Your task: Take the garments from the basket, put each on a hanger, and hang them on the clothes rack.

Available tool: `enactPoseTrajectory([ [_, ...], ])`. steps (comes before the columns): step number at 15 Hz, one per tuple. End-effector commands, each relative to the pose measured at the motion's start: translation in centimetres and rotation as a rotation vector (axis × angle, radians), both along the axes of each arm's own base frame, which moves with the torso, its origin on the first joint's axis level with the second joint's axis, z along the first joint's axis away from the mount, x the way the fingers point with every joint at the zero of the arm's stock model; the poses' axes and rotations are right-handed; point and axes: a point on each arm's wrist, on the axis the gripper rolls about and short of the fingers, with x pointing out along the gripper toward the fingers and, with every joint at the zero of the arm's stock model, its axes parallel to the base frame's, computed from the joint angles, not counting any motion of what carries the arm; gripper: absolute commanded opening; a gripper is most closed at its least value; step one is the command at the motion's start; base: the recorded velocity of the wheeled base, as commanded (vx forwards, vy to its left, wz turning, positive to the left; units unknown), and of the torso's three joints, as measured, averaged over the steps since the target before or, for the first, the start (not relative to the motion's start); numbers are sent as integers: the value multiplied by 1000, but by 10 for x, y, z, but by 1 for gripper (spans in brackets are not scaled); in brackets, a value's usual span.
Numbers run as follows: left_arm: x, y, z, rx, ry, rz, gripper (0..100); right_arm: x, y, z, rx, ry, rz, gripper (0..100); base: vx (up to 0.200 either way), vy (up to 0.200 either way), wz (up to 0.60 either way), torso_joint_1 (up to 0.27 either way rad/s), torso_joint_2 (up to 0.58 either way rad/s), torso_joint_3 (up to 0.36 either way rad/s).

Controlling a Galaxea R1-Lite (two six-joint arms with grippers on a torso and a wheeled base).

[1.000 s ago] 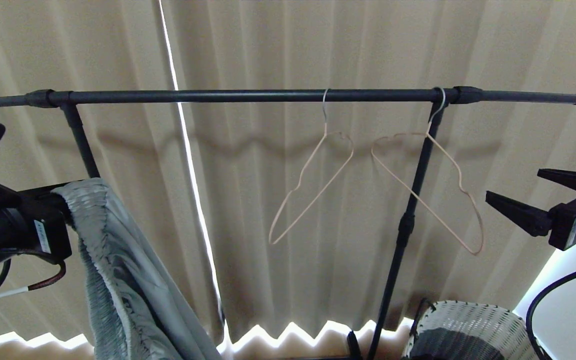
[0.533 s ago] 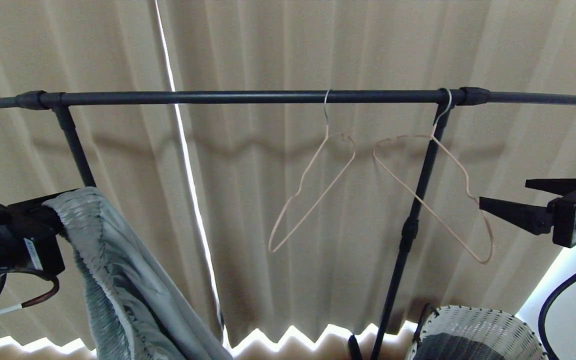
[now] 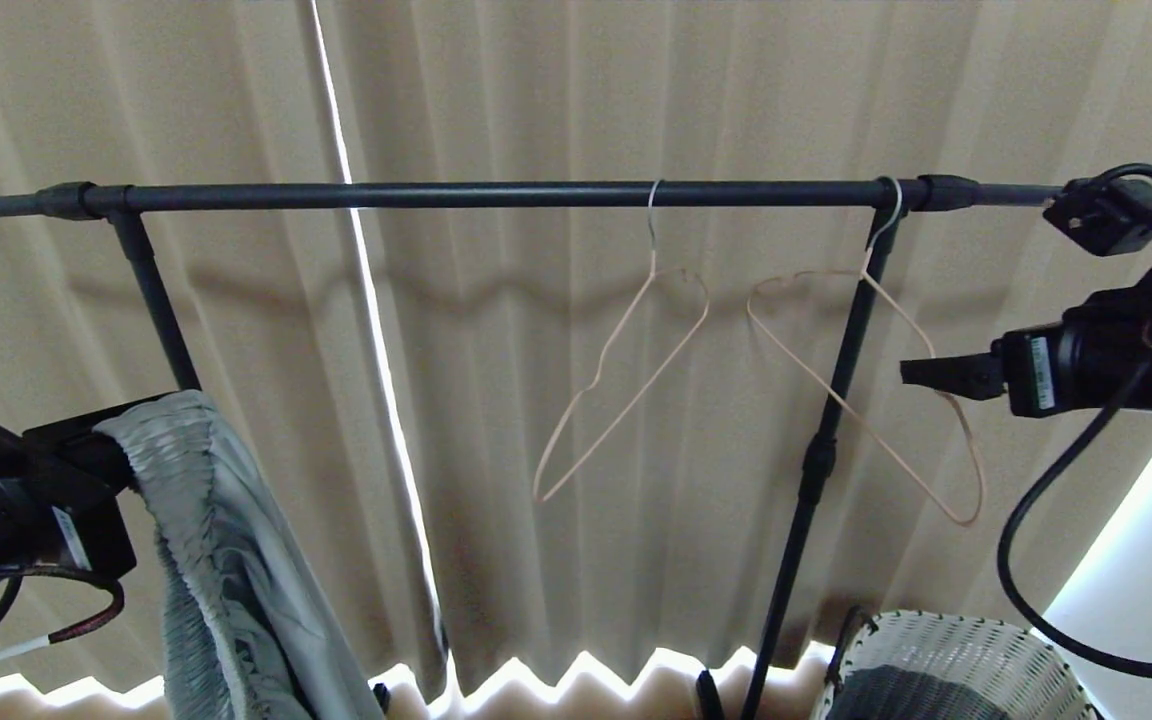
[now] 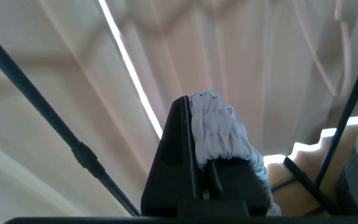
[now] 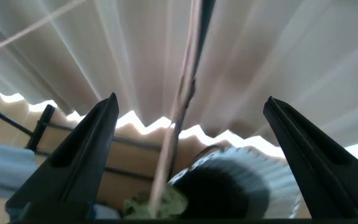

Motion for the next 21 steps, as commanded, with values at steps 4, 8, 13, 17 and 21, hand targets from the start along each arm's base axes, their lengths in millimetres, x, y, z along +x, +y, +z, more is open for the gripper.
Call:
enactPoseTrajectory([
  [4,-1,-1,0,9,-4,-10,0,41,17,-28,6,103,-22,100,0,0,0,0,0,0],
  [8,-3,-1,1,12,-12,-11,0,45,11,-28,16,101,-51,100,0,0,0,0,0,0],
  [13,-4,0,1,14,-17,-11,0,50,6,-30,16,107,-71,100,0,0,0,0,0,0],
  [17,-5,0,1,16,-21,-11,0,52,6,-30,15,108,-73,0,0,0,0,0,0,0],
  [21,-10,1,1,12,-28,-11,0,48,5,-25,17,94,-74,0,0,0,0,0,0,0],
])
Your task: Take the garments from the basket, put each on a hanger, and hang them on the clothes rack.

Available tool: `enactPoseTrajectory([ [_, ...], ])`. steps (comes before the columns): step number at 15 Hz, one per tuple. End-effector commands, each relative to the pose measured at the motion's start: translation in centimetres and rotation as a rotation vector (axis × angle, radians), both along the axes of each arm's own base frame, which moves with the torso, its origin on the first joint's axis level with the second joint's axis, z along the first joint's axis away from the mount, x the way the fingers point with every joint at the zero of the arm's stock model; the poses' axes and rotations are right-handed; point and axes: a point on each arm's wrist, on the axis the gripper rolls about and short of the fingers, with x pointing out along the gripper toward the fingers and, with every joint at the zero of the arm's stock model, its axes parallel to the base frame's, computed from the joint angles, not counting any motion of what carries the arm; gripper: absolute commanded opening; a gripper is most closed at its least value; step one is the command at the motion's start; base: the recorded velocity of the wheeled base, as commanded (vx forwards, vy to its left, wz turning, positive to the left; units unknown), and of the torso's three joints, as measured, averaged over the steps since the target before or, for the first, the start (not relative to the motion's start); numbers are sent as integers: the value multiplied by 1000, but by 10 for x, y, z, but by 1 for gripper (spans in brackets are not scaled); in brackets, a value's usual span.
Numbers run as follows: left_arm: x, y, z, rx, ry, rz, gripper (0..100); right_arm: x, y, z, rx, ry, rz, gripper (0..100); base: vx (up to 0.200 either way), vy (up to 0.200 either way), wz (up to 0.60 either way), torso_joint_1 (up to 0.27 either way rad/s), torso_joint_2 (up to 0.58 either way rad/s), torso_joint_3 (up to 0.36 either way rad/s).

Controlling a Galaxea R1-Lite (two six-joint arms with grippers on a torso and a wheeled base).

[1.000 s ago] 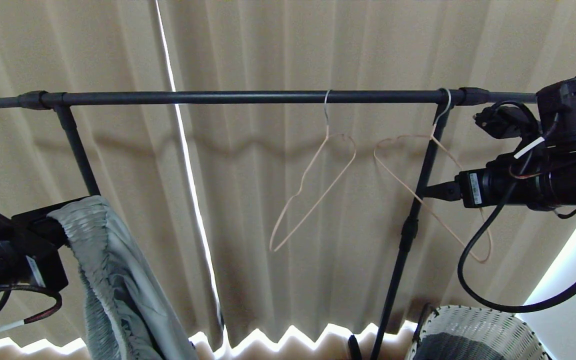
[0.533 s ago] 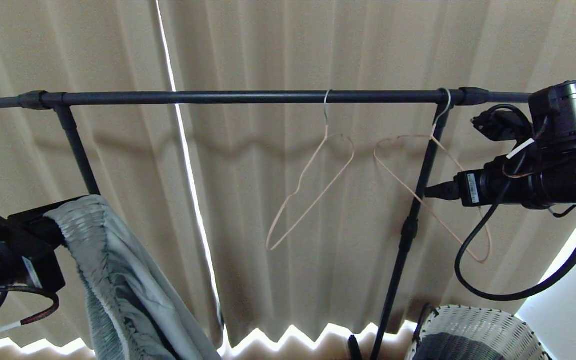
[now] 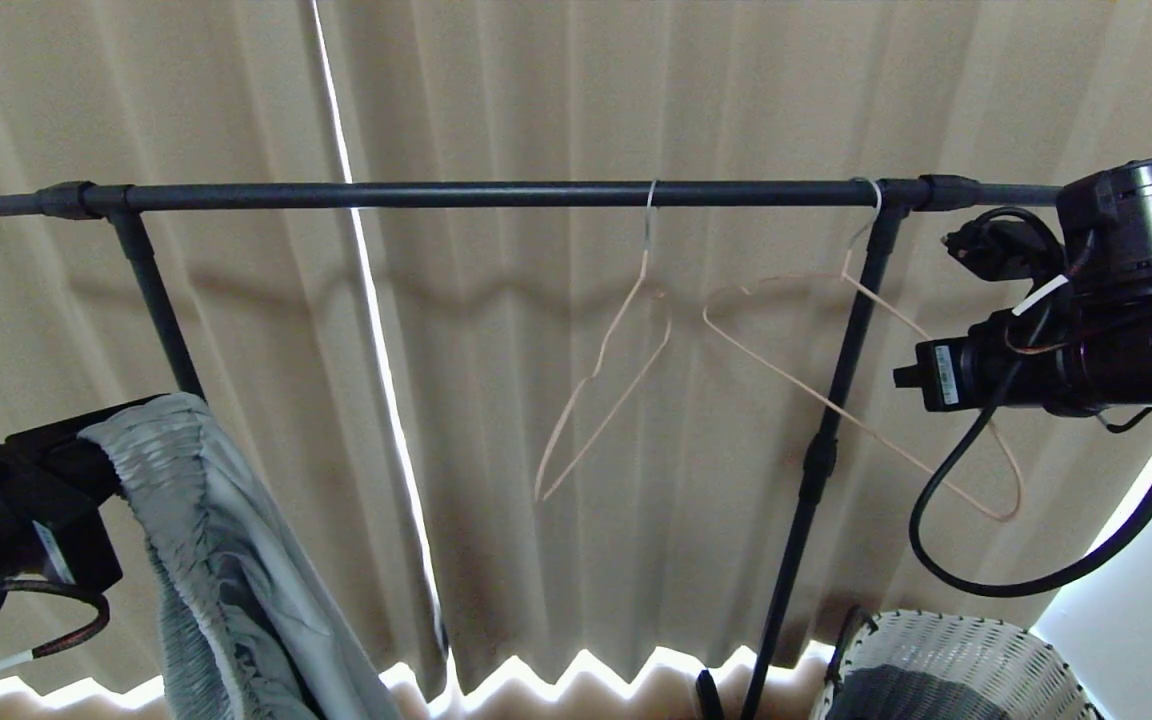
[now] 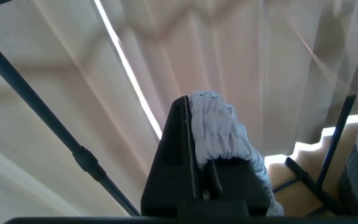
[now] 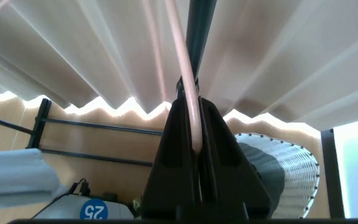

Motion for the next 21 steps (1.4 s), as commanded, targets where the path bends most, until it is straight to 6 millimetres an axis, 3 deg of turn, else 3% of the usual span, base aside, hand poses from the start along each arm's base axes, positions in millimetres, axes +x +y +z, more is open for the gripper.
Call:
enactPoseTrajectory([
  [1,-3,1,1,-3,-8,0,0,-4,-1,5,3,-17,1,0,0,0,0,0,0,0],
  [6,-2,1,0,-1,-4,4,0,-12,-3,15,13,-57,-2,0,0,0,0,0,0,0],
  [11,-1,1,0,1,0,6,0,-44,-9,35,33,-152,-1,0,0,0,0,0,0,0],
  [16,2,1,-3,39,3,9,0,-95,-19,19,30,-135,6,0,-80,0,0,1,1,1],
  [21,2,1,-8,45,22,10,0,-124,-25,4,29,-151,9,0,-200,0,0,2,0,4],
])
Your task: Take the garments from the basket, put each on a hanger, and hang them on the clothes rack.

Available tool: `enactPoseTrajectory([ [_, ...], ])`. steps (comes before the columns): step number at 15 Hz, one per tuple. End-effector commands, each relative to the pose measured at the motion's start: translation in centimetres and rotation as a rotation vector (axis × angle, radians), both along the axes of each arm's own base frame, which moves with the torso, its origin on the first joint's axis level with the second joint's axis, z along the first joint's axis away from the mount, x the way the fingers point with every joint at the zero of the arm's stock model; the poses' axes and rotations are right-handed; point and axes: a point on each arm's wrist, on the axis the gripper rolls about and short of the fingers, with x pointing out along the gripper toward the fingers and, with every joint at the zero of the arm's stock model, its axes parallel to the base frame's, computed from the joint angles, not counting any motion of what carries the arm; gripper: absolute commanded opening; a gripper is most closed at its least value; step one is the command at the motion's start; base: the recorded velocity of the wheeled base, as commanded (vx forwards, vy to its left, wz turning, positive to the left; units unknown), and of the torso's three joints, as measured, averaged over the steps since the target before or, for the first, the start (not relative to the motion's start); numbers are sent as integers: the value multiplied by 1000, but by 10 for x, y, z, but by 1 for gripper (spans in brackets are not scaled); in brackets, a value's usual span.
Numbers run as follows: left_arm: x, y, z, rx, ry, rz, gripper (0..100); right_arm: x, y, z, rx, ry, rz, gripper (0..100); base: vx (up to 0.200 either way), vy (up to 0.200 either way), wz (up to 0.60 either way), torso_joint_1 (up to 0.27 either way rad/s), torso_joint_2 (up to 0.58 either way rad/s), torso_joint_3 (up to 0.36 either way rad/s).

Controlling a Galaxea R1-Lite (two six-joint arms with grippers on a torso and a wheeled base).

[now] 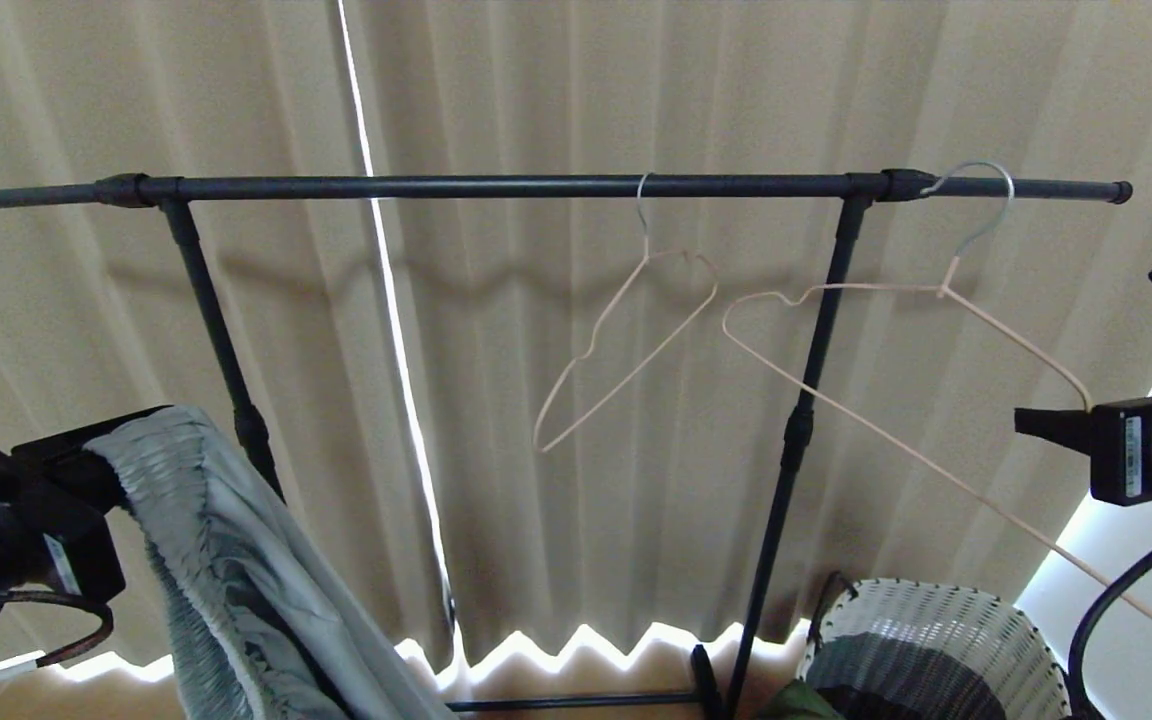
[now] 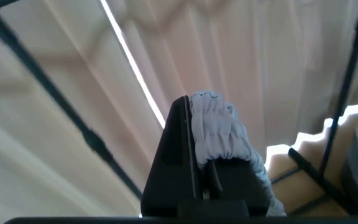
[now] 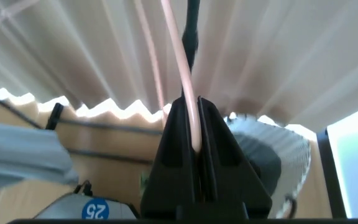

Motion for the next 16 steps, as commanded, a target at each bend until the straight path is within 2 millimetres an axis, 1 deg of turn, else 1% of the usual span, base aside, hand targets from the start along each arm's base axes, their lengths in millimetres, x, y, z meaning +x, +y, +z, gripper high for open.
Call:
enactPoseTrajectory([
  [1,0,0,-3,4,12,0,0,-16,-3,-4,2,-14,1,0,-200,0,0,2,2,-2],
  [2,0,0,-3,4,12,0,0,-19,-4,-7,1,-5,1,0,-200,0,0,2,2,-7],
  [5,0,0,-3,8,10,-1,0,-22,-5,-9,1,-3,1,0,-200,0,0,1,-1,7],
  [11,1,0,-3,5,11,-1,0,-26,-5,-8,8,-14,10,0,0,0,0,0,0,0],
  [16,1,0,-2,4,8,-1,0,-25,0,-11,14,-41,40,0,0,200,0,1,0,1],
])
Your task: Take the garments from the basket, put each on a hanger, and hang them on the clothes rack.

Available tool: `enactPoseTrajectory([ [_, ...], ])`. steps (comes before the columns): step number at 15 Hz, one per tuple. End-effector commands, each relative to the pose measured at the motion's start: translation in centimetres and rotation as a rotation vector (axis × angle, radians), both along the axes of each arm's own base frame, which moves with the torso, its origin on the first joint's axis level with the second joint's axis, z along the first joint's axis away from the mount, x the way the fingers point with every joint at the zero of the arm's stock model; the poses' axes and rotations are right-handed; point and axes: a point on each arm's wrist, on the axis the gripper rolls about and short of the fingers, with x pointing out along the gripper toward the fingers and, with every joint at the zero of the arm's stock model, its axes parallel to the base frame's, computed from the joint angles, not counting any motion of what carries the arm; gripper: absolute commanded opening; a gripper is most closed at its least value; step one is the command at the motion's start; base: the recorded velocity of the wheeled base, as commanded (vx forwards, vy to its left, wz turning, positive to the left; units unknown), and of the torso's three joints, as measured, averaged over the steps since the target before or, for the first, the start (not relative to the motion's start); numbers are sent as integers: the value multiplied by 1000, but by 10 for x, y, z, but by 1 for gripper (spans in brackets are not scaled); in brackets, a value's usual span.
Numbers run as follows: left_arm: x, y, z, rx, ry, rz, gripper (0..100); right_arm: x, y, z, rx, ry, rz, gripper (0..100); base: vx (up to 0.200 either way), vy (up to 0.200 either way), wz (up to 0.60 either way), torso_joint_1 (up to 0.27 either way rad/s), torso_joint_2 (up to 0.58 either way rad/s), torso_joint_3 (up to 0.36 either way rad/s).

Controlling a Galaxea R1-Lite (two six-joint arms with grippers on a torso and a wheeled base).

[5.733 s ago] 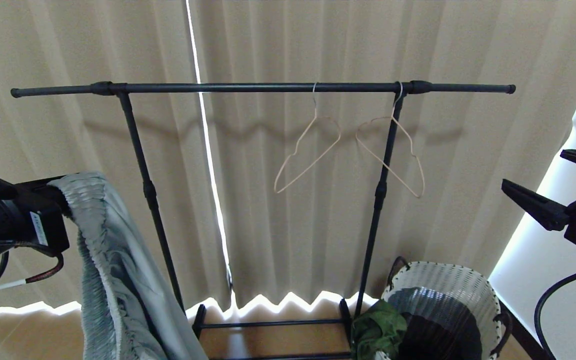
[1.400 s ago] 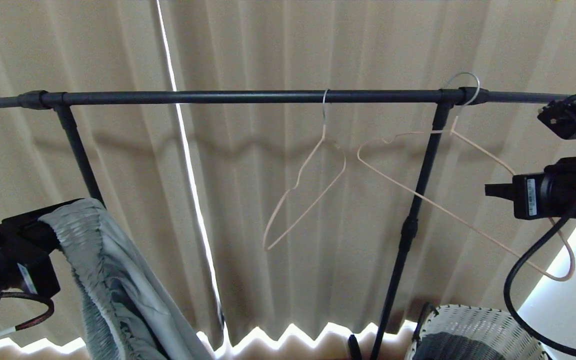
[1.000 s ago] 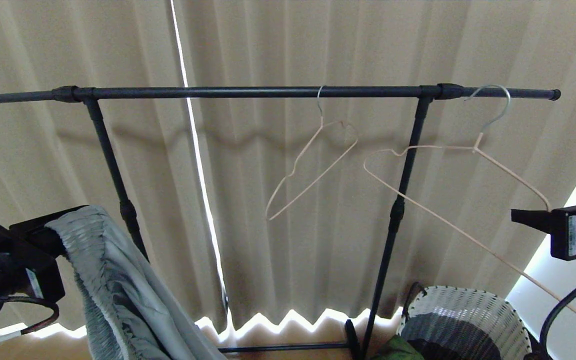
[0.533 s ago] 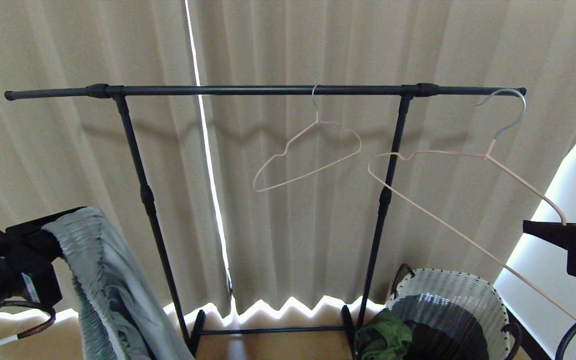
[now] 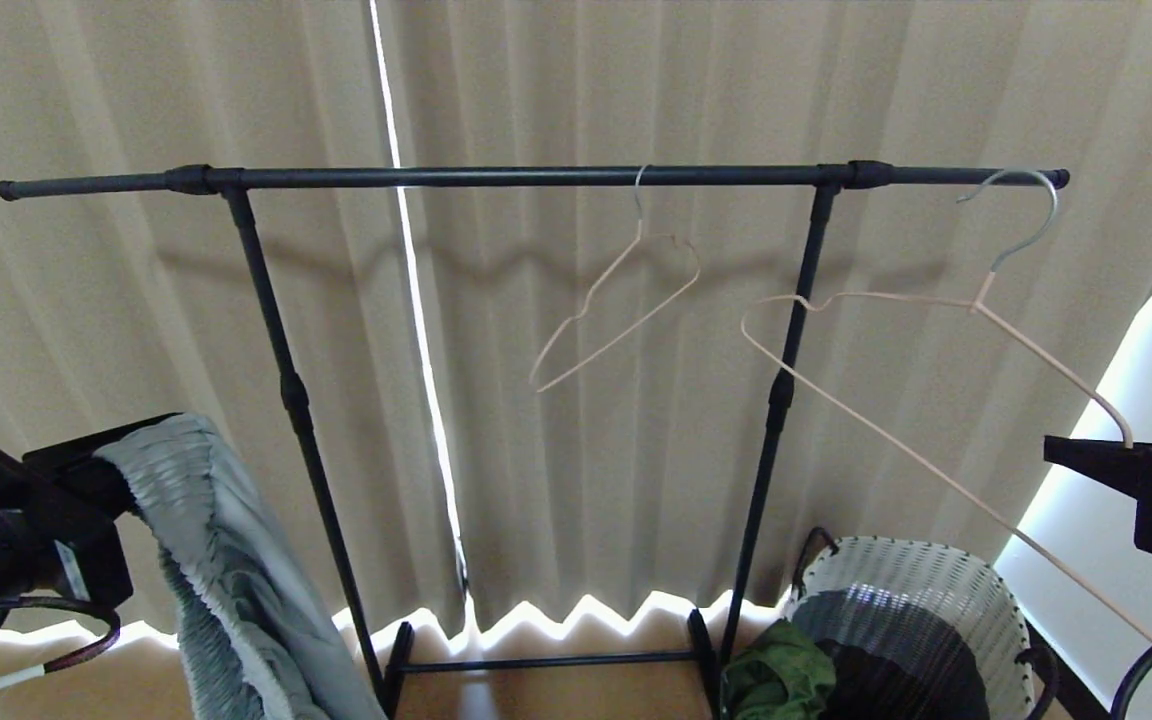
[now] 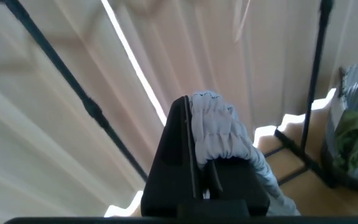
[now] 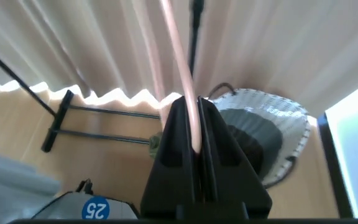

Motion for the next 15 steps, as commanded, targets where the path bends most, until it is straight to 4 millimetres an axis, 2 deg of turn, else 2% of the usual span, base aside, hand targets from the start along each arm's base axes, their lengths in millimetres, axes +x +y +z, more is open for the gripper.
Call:
enactPoseTrajectory([
  [1,0,0,0,0,0,0,0,0,3,-2,-1,3,18,0,0,200,0,7,2,2],
  [4,0,0,-2,2,6,0,0,-1,6,-1,1,-3,37,0,0,200,0,4,1,5],
  [9,2,-1,-15,80,42,-14,0,-2,16,1,8,-26,107,0,0,0,0,0,0,0],
  [12,18,-5,-5,143,26,23,0,-5,31,4,26,-58,198,0,0,0,0,0,0,0],
  [15,54,-18,9,168,34,133,0,-11,45,3,52,-43,283,0,0,0,0,0,0,0],
])
